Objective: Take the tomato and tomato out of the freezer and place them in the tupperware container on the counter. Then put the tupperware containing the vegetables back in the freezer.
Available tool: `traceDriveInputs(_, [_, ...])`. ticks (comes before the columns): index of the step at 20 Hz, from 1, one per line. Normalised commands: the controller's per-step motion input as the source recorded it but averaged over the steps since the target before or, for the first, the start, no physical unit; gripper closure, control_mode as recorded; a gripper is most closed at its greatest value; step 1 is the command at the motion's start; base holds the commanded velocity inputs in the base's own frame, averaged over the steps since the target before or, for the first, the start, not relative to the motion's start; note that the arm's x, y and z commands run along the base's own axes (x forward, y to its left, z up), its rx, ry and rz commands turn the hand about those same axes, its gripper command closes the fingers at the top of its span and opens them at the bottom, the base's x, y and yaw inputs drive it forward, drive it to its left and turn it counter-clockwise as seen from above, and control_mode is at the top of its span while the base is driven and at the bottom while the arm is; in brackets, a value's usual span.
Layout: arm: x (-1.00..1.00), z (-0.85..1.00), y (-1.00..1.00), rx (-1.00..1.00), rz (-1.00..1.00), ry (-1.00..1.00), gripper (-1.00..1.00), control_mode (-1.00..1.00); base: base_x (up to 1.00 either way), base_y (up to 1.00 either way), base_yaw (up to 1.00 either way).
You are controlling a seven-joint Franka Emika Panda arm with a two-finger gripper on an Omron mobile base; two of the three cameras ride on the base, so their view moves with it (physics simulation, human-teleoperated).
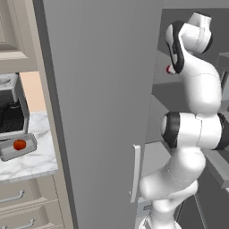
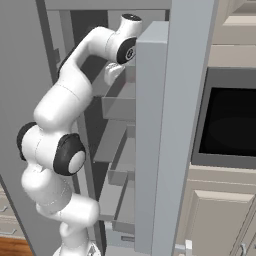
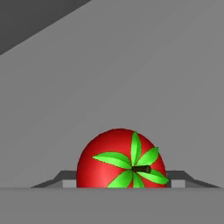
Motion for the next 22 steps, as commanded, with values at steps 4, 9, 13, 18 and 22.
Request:
traceDriveInputs(4, [-0.96, -0.22, 0.31, 0.00, 0.00, -0.07, 1.00, -1.00, 0.00, 0.00, 0.00])
traceDriveInputs(9, [-0.90, -0.03, 0.30, 0.00, 0.00, -0.05, 1.00, -1.00, 0.00, 0.00, 0.00])
traceDriveInputs(13, [-1.00, 0.00, 0.14, 0.00, 0.00, -0.05, 1.00, -1.00, 0.00, 0.00, 0.00])
traceDriveInputs(18, [-1.00, 0.00, 0.20, 0.00, 0.00, -0.04, 1.00, -1.00, 0.00, 0.00, 0.00])
traceDriveInputs(22, [-1.00, 0.00, 0.53, 0.00, -0.08, -0.05, 1.00, -1.00, 0.00, 0.00, 0.00])
